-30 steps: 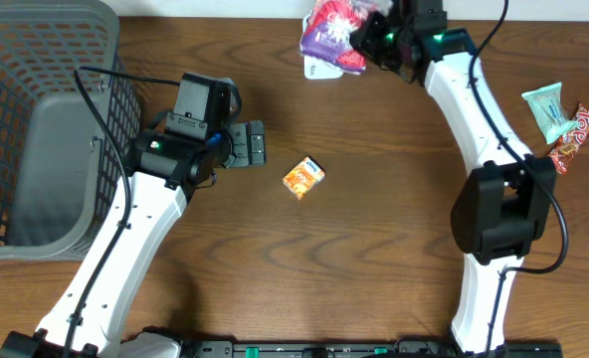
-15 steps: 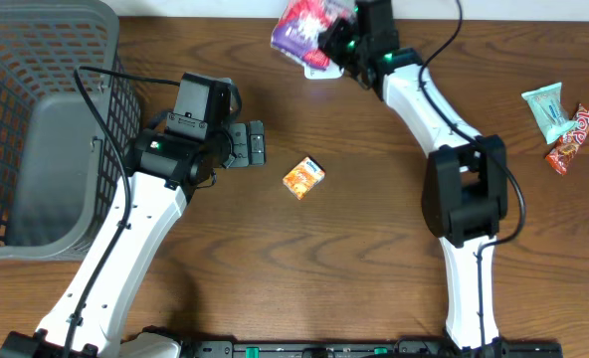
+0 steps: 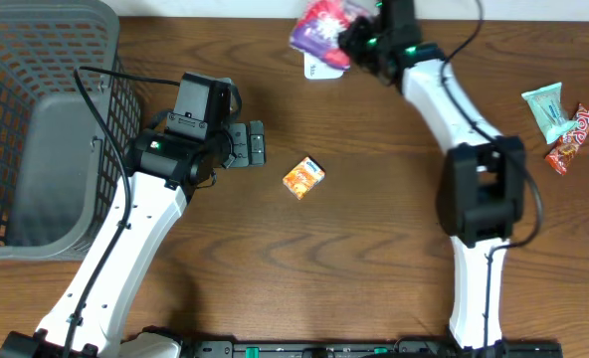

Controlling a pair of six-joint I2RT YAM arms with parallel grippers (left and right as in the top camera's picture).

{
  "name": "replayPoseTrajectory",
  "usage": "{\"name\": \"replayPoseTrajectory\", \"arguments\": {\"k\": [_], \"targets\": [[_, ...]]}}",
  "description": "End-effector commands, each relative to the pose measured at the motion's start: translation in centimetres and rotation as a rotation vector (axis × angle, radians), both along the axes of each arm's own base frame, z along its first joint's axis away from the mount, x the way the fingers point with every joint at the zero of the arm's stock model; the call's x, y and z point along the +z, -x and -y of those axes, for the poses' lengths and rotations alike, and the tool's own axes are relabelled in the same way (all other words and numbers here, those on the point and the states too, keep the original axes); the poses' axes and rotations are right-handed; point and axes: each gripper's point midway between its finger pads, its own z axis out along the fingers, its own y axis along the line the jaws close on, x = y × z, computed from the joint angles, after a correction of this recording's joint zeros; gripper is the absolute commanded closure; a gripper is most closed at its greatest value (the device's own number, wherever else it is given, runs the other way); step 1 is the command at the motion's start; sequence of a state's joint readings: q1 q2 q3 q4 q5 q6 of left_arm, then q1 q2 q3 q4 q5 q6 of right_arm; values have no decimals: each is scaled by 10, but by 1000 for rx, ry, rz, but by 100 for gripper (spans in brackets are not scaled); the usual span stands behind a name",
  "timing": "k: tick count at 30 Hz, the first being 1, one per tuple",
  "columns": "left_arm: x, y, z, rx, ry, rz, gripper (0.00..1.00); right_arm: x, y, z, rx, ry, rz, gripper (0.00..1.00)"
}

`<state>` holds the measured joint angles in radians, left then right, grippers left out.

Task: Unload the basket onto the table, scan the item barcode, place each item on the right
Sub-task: 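Carry Carefree box to the right edge and release it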

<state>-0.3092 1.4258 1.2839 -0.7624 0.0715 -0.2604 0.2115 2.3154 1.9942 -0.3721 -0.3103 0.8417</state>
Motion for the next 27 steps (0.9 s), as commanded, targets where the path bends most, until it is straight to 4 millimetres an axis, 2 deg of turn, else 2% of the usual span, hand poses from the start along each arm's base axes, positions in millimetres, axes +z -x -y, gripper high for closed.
{"name": "replayPoseTrajectory", "arguments": {"k": [1, 6, 8, 11, 12, 13, 15, 16, 17, 19, 21, 23, 27], "targets": [[3, -3, -3, 2, -14, 8, 2, 76, 2, 65, -60, 80, 118, 99], [3, -3, -3, 2, -14, 8, 2, 59, 36, 186, -250, 293, -66, 99], [3, -3, -3, 2, -14, 8, 2, 45, 59, 239, -313, 386, -168, 99], [3, -3, -3, 2, -14, 8, 2, 25, 93, 301, -309, 515, -294, 94], [3, -3, -3, 2, -14, 8, 2, 19, 105, 319, -313, 548, -337, 88], [3, -3, -3, 2, -14, 8, 2, 14, 117, 336, -330, 579, -385, 77], [3, -3, -3, 2, -14, 8, 2, 5, 143, 372, -395, 628, -485, 38], [3, -3, -3, 3, -14, 8, 2, 3, 155, 385, -422, 640, -523, 22], [3, -3, -3, 2, -14, 8, 2, 0, 163, 396, -441, 640, -550, 12], [3, -3, -3, 2, -14, 8, 2, -3, 175, 409, -462, 601, -574, 2], [3, -3, -3, 2, -14, 8, 2, -6, 177, 408, -437, 518, -563, 1], [3, -3, -3, 2, -14, 8, 2, -6, 172, 398, -364, 441, -522, 1], [3, -3, -3, 2, -14, 8, 2, -1, 156, 364, -225, 304, -430, 1]]}}
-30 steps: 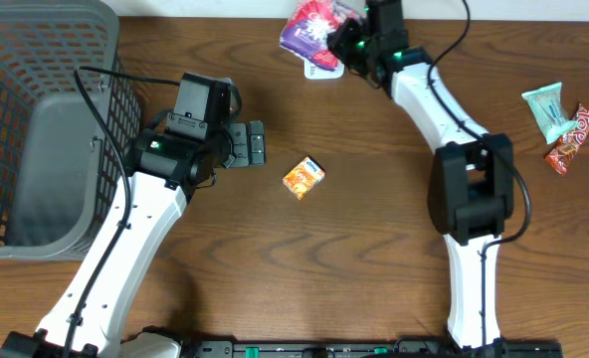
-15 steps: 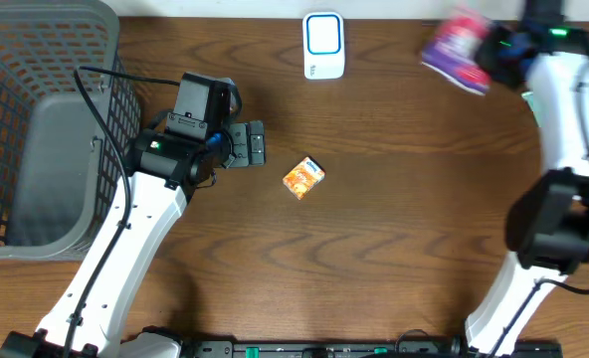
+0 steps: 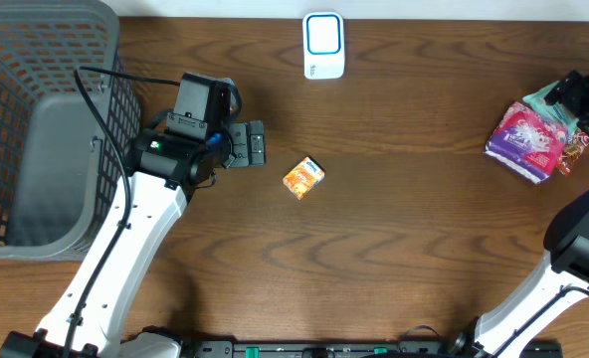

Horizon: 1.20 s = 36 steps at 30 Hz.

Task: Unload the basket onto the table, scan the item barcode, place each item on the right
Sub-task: 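Carry Carefree box to the right edge and release it, then move right gripper back toward the orange Kleenex pack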

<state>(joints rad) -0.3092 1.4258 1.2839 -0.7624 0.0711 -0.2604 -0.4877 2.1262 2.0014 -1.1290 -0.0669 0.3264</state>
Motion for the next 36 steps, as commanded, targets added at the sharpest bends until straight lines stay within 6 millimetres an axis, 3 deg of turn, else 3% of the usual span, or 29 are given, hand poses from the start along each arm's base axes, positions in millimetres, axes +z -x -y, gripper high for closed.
{"name": "replayPoseTrajectory", "arguments": {"k": [1, 6, 10, 17, 24, 28, 31, 36], "targets": [[3, -3, -2, 2, -13, 8, 2, 4, -22, -50, 179, -176, 100, 1], [3, -3, -2, 2, -13, 8, 2, 20, -44, -124, 423, -343, 219, 1], [3, -3, -2, 2, -13, 8, 2, 25, -41, -193, 595, -441, 205, 1], [3, -3, -2, 2, -13, 8, 2, 13, -10, -310, 943, -466, 87, 2], [3, -3, -2, 2, -13, 8, 2, -27, 9, -410, 1161, -410, 64, 6], [3, -3, -2, 2, -13, 8, 2, -49, 13, -455, 1170, -423, 108, 20], [3, -3, -2, 2, -13, 8, 2, -60, 15, -480, 1156, -440, 141, 39], [3, -3, -2, 2, -13, 8, 2, -73, 29, -498, 1164, -454, 129, 57]]}}
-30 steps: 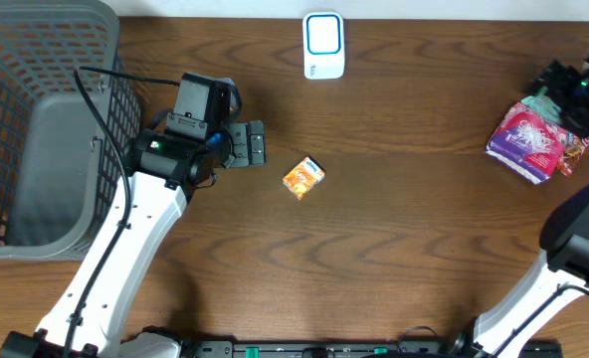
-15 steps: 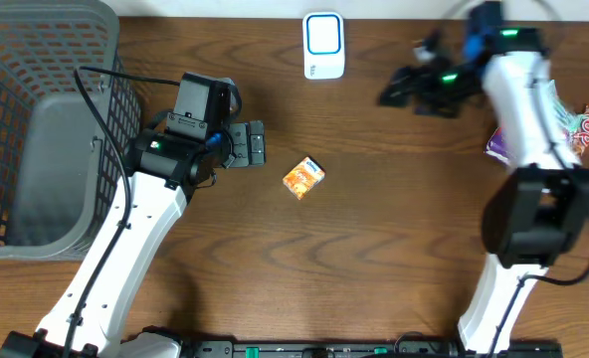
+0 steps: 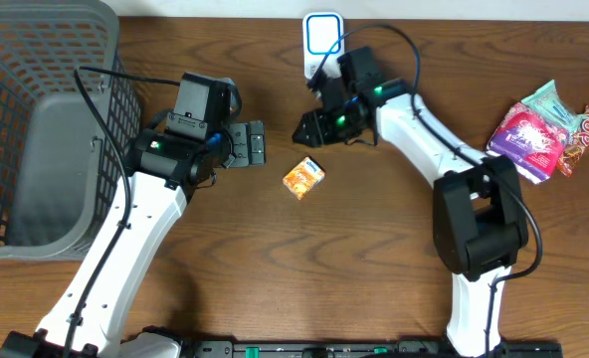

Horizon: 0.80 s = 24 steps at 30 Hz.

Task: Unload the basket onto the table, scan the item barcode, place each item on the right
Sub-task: 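Move right gripper back toward the orange Kleenex pack, then grasp the orange Kleenex pack with the right gripper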

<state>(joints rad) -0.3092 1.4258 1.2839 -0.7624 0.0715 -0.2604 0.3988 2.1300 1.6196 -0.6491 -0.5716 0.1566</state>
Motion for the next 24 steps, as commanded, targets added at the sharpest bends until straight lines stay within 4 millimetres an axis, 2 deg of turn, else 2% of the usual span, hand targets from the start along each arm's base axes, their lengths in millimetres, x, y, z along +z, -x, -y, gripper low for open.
{"name": "replayPoseTrajectory", "arguments": {"k": [1, 2, 5, 10, 13, 15, 17, 24], "targets": [[3, -3, -3, 2, -14, 8, 2, -12, 13, -5, -25, 14, -62, 63], [3, -3, -3, 2, -14, 8, 2, -15, 16, -4, -24, 29, -71, 71], [3, -3, -3, 2, -14, 8, 2, -27, 26, 1, -27, 63, -103, 81], [3, -3, -3, 2, -14, 8, 2, -55, 44, 17, -41, 145, -148, 85], [3, -3, -3, 2, -14, 8, 2, -63, 55, 25, -46, 183, -190, 90], [3, -3, -3, 3, -14, 8, 2, -63, 67, 30, -48, 208, -245, 95], [3, -3, -3, 3, -14, 8, 2, -61, 79, 36, -57, 238, -312, 95], [3, -3, -3, 2, -14, 8, 2, -34, 140, 63, -64, 354, -559, 88]]}}
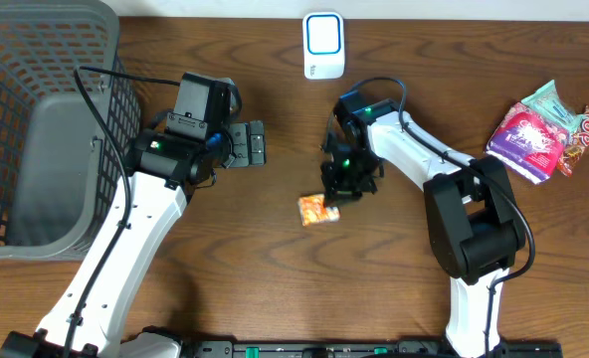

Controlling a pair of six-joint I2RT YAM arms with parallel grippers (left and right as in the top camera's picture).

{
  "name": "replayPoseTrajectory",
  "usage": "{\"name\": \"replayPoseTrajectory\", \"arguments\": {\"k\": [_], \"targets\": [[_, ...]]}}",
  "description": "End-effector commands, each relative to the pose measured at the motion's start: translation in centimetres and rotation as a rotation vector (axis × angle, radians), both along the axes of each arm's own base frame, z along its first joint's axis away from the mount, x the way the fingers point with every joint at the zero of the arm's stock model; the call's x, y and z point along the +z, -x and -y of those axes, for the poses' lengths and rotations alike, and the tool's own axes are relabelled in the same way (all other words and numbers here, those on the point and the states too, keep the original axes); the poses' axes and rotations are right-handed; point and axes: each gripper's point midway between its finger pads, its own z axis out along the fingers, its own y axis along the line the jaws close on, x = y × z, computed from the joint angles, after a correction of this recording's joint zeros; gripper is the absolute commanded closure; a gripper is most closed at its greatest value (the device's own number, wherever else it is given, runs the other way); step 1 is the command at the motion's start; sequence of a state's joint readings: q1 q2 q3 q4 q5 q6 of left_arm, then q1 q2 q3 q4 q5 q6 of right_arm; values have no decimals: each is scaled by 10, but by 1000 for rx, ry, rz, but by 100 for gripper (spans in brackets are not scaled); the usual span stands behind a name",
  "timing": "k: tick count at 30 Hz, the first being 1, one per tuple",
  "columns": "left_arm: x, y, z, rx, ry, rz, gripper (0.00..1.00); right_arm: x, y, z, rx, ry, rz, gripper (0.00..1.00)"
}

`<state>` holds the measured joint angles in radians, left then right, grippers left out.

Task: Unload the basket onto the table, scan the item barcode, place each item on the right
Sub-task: 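Grasp the orange Kleenex pack with the right gripper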

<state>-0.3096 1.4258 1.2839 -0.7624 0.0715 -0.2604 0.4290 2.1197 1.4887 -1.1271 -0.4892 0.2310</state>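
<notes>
A small orange box lies on the wooden table, just below and left of centre. My right gripper points down right beside it, at its upper right edge. The arm hides its fingers, so I cannot tell whether they hold the box. The white scanner with a blue frame stands at the far edge, in the middle. My left gripper hovers to the left of the box, well apart from it, with nothing between its fingers.
A grey mesh basket fills the left side of the table. A pink snack bag, a pale green pack and a red wrapper lie together at the right edge.
My right gripper was up near the scanner and is now low beside the orange box. The box has shifted down and to the right and has turned. The left arm has not moved.
My right gripper first held the pink snack bag at the scanner. Then it had the bag at the right edge, by the other snacks. Then it was back near the scanner without the bag. Now it is down at the orange box, which has shifted.
</notes>
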Motion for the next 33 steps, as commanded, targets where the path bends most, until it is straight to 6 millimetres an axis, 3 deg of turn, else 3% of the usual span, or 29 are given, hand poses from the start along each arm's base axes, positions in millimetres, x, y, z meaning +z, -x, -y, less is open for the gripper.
{"name": "replayPoseTrajectory", "arguments": {"k": [1, 4, 6, 7, 10, 14, 17, 21, 25, 29, 33], "targets": [[3, -3, -3, 3, -14, 8, 2, 19, 13, 8, -12, 42, -24, 88], [3, -3, -3, 3, -14, 8, 2, 32, 16, 8, -7, 39, -8, 84], [3, -3, -3, 3, -14, 8, 2, 38, 5, 8, -6, 30, 64, 76], [3, -3, -3, 3, -14, 8, 2, 41, -5, 9, -9, 33, 117, 68], [3, -3, -3, 3, -14, 8, 2, 48, -34, 13, 17, 25, 276, 22], [3, -3, -3, 3, -14, 8, 2, 50, -58, 6, 156, -40, 436, 4], [3, -3, -3, 3, -14, 8, 2, 42, -63, 3, 224, -55, 468, 10], [3, -3, -3, 3, -14, 8, 2, 23, -56, -2, 250, -87, 405, 34], [3, -3, -3, 3, -14, 8, 2, 10, -31, -15, 332, -222, 300, 34], [3, -3, -3, 3, -14, 8, 2, -3, -14, -14, 363, -253, 212, 36], [3, -3, -3, 3, -14, 8, 2, -7, -5, -10, 374, -246, 168, 50]]}}
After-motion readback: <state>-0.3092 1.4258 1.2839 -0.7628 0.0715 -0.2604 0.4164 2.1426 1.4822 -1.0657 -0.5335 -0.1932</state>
